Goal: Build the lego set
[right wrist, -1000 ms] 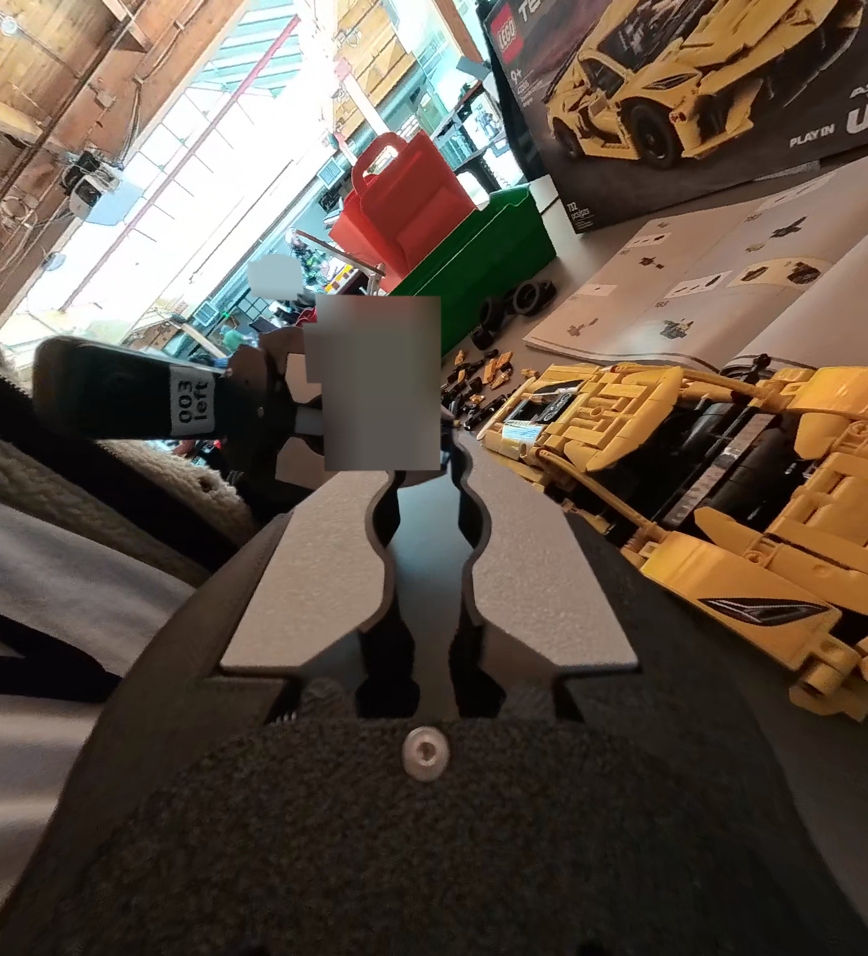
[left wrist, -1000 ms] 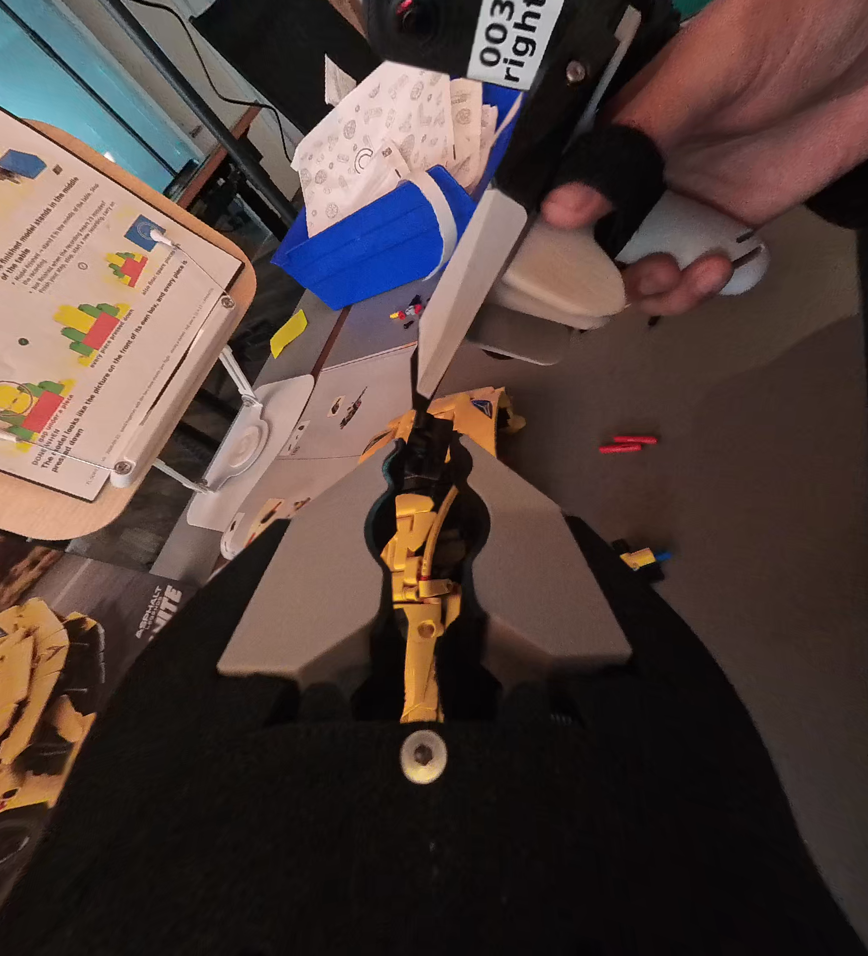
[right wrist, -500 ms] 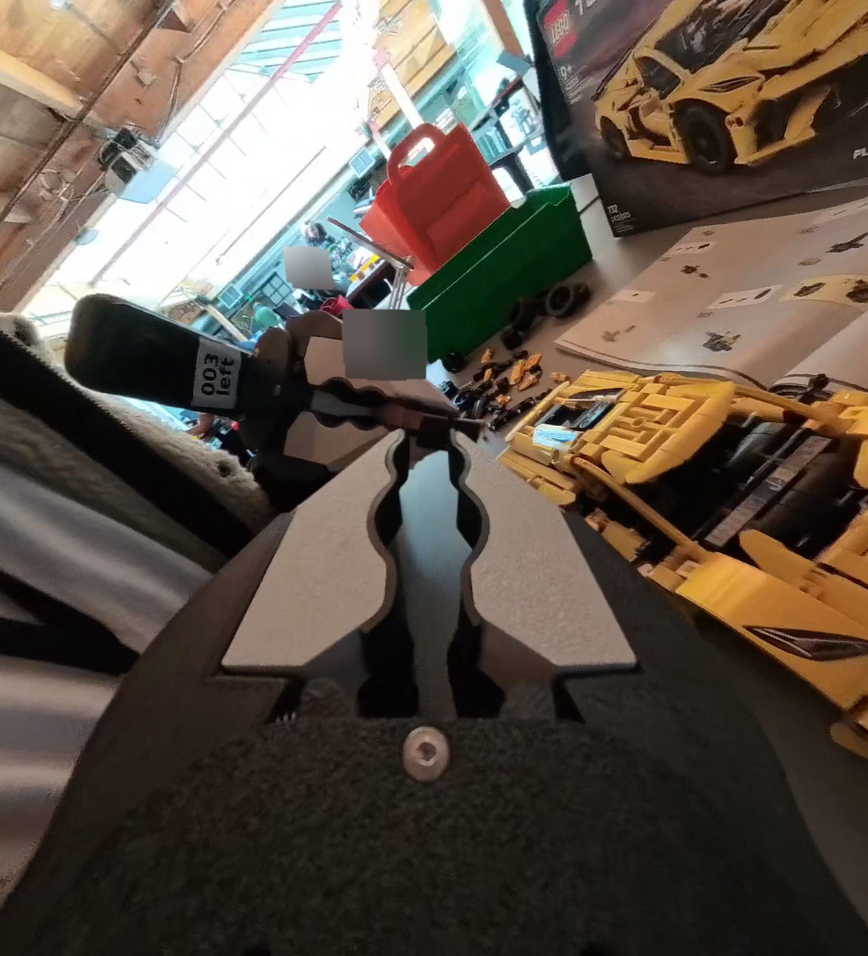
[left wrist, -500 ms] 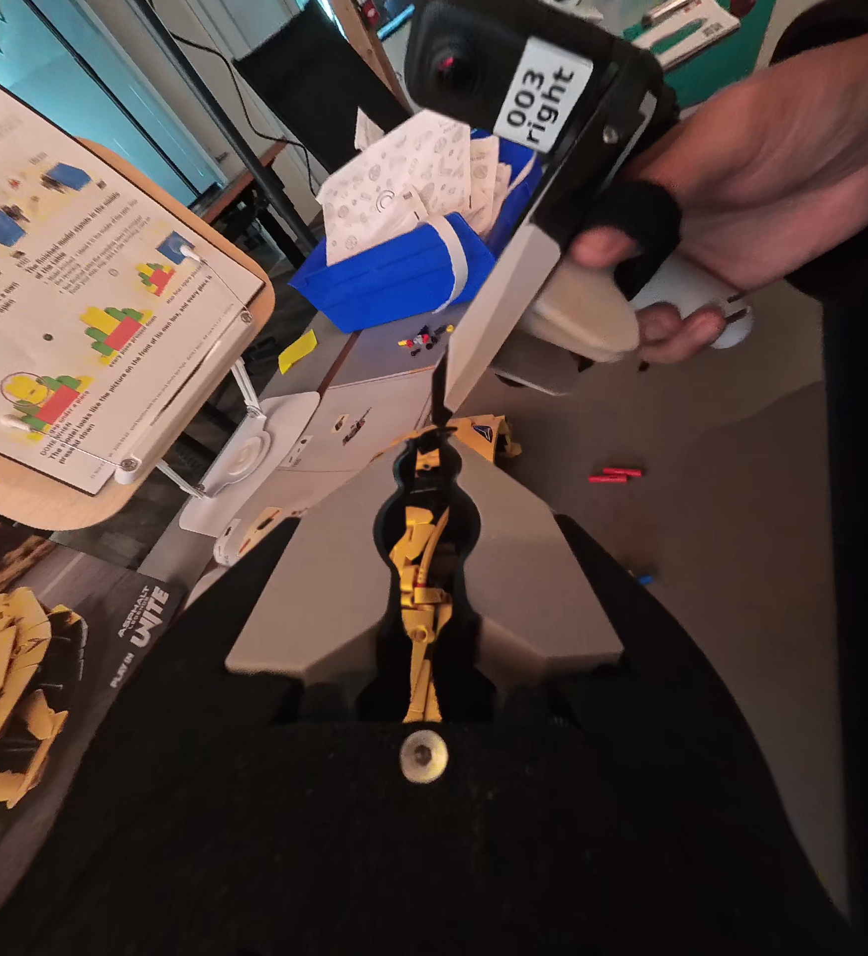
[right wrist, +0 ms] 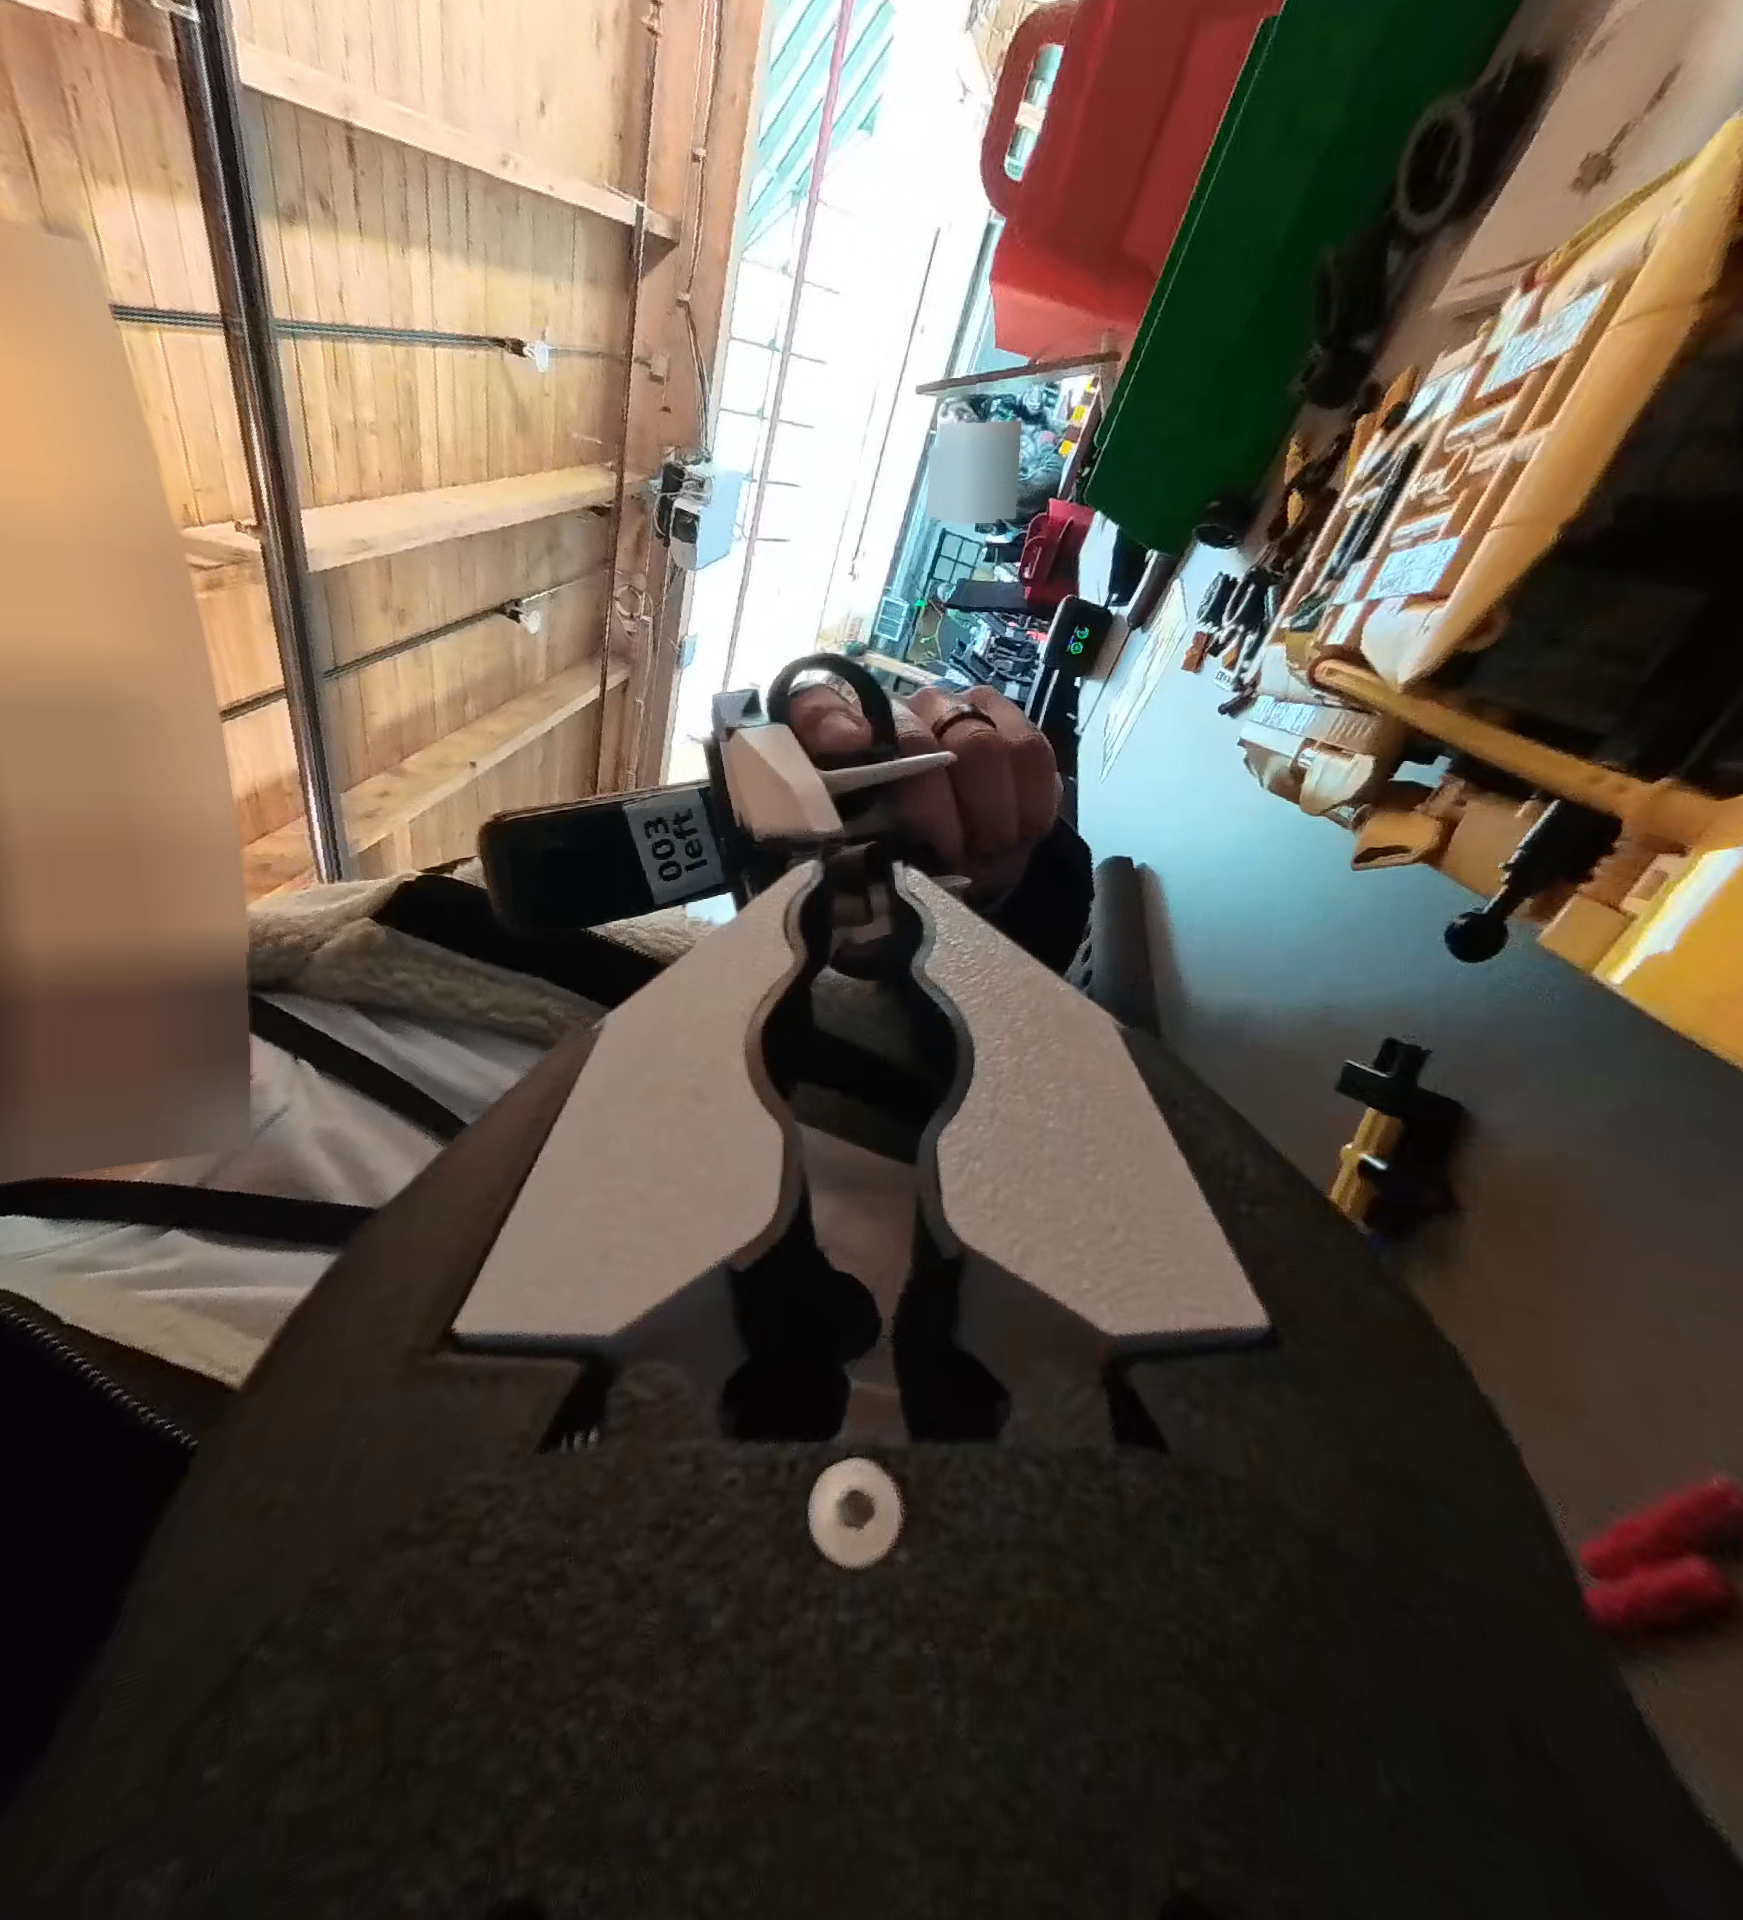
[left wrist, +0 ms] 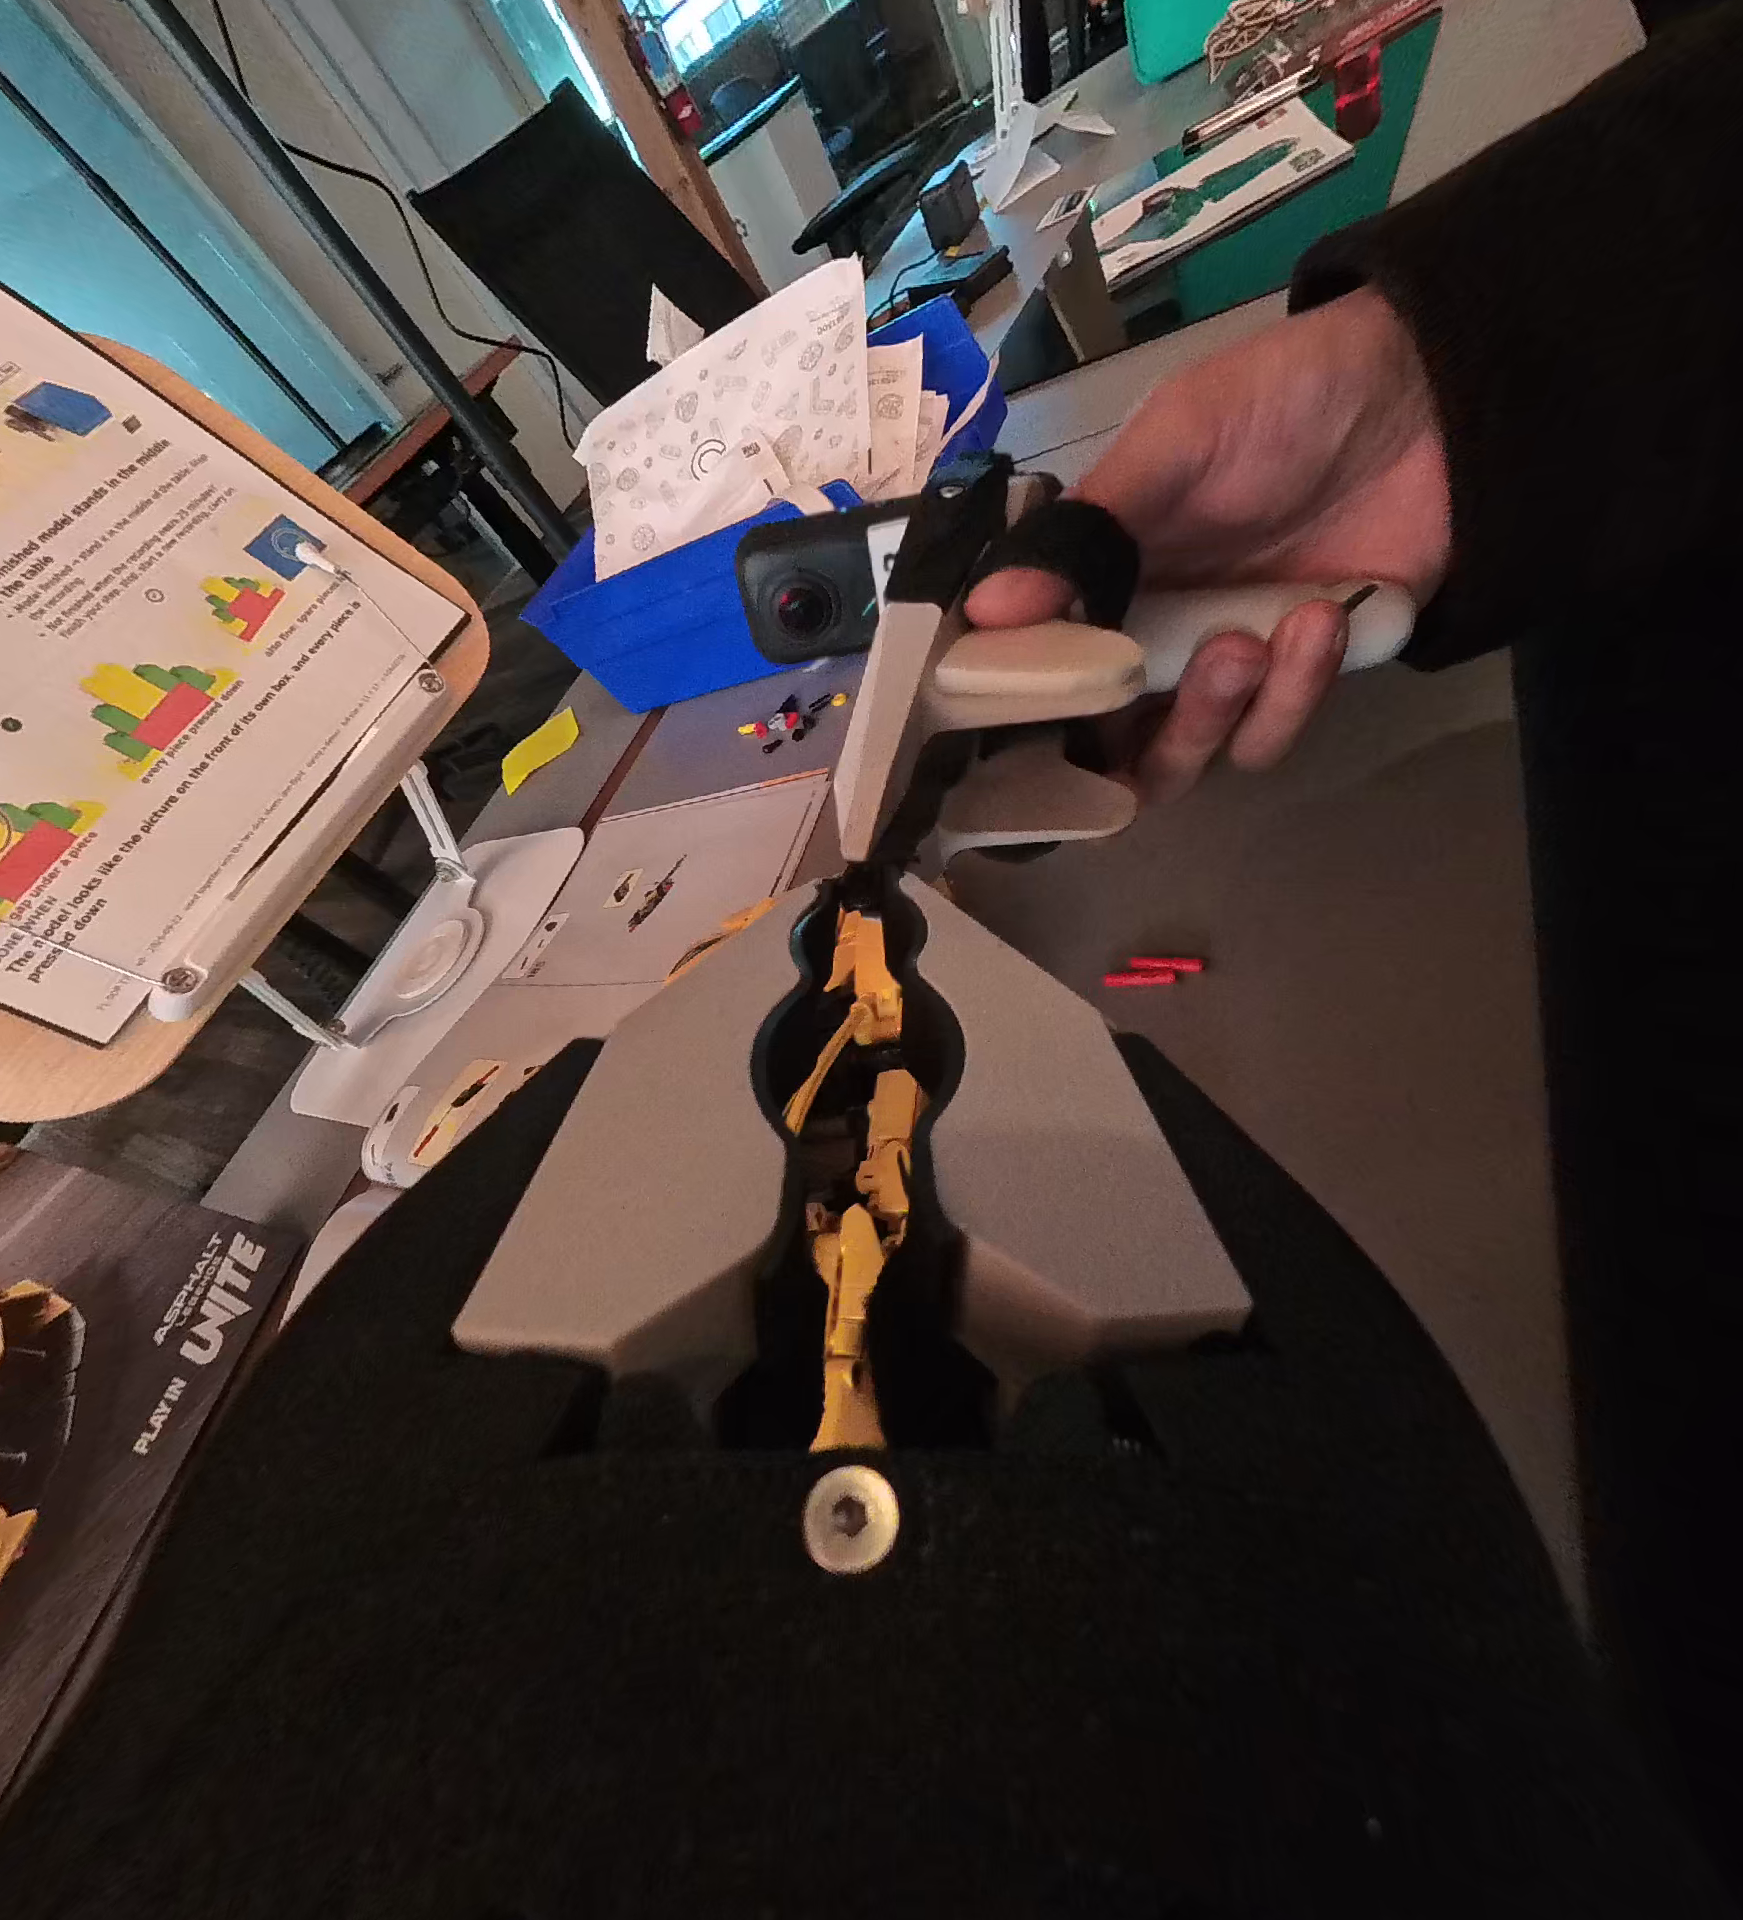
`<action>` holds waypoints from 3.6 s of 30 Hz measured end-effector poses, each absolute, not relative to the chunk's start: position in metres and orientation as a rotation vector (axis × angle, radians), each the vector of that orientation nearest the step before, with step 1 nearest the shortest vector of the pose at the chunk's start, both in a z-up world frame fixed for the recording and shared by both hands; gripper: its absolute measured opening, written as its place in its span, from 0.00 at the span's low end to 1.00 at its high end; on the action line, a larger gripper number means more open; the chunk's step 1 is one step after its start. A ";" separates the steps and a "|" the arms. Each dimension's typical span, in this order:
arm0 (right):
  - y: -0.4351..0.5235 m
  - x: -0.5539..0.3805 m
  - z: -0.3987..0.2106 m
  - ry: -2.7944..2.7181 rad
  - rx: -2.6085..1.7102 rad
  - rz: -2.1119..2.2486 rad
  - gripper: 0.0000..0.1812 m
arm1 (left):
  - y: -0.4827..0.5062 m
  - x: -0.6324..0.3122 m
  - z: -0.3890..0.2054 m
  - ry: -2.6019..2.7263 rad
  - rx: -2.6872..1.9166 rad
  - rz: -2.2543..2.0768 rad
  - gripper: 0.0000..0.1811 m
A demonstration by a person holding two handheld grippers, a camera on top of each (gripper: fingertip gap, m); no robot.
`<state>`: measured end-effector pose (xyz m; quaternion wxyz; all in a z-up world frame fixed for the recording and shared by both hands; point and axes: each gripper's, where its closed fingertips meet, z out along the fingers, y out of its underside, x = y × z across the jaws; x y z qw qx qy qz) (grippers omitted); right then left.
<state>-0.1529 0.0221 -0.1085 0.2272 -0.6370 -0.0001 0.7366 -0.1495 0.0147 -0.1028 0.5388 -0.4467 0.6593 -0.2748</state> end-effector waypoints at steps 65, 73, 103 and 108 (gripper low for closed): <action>0.015 -0.160 -0.108 -0.848 -1.577 0.559 0.07 | 0.006 -0.147 -0.100 0.978 -1.647 -2.267 0.04; -0.007 -0.097 -0.168 -0.689 -2.030 0.591 0.15 | 0.015 -0.149 -0.125 1.186 -1.614 -1.755 0.04; -0.008 -0.063 -0.245 -0.515 -2.281 0.153 0.04 | 0.009 -0.145 -0.135 1.213 -1.548 -1.687 0.04; -0.010 -0.061 -0.245 -0.506 -2.273 0.167 0.02 | 0.009 -0.145 -0.135 1.204 -1.550 -1.708 0.04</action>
